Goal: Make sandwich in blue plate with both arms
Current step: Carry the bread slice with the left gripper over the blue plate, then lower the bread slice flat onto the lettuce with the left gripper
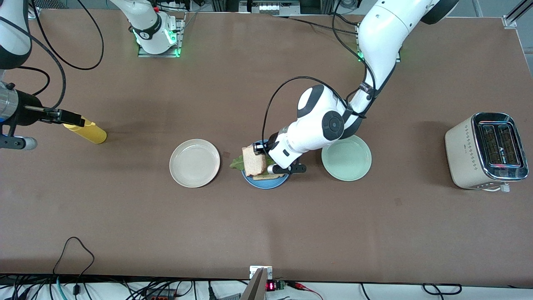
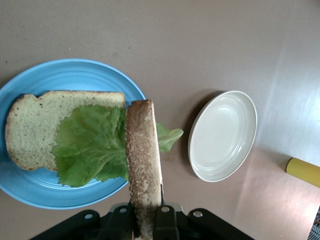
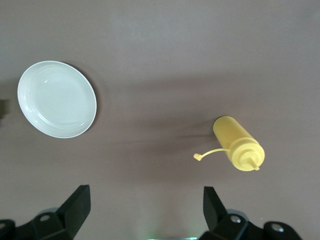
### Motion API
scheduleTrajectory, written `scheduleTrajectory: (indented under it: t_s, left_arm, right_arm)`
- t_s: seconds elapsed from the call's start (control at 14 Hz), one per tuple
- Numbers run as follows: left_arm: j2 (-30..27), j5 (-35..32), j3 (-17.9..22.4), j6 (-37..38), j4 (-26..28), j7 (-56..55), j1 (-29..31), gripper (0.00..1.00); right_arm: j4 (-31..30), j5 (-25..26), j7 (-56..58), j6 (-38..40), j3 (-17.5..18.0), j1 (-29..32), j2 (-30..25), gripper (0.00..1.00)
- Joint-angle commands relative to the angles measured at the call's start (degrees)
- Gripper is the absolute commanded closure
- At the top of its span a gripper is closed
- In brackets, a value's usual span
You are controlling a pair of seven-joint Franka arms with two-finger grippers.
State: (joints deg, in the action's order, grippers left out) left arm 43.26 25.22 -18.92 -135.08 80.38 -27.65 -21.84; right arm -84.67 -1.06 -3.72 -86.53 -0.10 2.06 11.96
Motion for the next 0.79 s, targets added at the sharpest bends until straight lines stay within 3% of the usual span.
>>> scheduleTrajectory:
  t_s: [0.0, 0.21, 0.72]
  left_arm:
    - [0.9, 1.5, 0.5, -0.4, -0.7, 2.2, -0.7, 0.98]
    - [1.5, 1.6, 0.5, -0.4, -0.6, 4.4, -0.7, 0.98]
    - [2.1, 1.6, 0.6, -0.1, 1.3, 8.8, 0.7, 0.94]
  right_arm:
    - [-4.3, 1.1, 1.2, 0.0, 0.2, -0.4, -5.0, 0.0]
    - [-4.5, 3.9, 4.9, -0.9, 0.2, -0.1, -4.8, 0.0]
    - [-3.7, 3.4, 4.9, 1.4, 0.1, 0.8, -6.1, 0.0]
